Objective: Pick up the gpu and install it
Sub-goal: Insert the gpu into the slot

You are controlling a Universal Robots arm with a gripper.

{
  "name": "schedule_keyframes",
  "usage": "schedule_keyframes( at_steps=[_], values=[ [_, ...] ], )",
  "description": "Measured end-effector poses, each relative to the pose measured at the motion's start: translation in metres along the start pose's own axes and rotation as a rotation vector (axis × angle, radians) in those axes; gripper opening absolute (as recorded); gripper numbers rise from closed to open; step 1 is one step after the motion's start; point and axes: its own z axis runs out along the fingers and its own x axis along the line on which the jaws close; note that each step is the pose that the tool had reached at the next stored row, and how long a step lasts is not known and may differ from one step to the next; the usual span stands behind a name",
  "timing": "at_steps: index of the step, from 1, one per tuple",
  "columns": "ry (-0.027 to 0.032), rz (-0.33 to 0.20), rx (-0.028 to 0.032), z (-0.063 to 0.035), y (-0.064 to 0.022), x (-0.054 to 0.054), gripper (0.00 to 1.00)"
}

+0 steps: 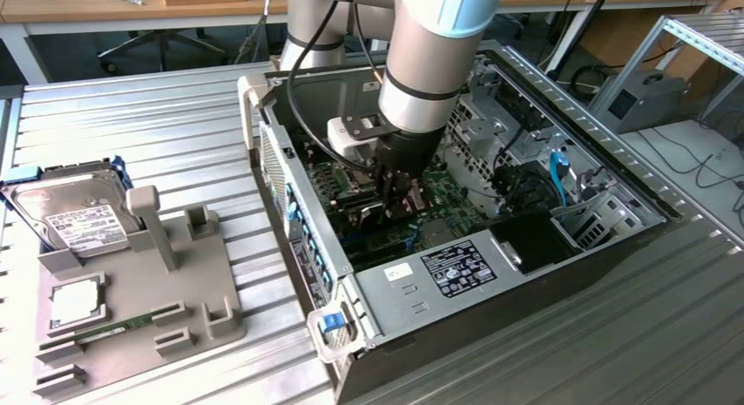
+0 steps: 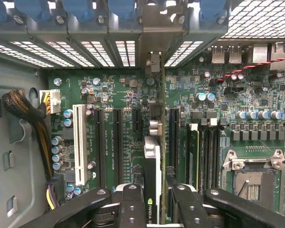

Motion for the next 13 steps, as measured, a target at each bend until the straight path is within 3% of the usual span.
schedule_keyframes(
  at_steps=[13],
  values=[
    [0.0, 0.0, 0.0, 0.002, 0.0004, 0.0, 0.27]
  ],
)
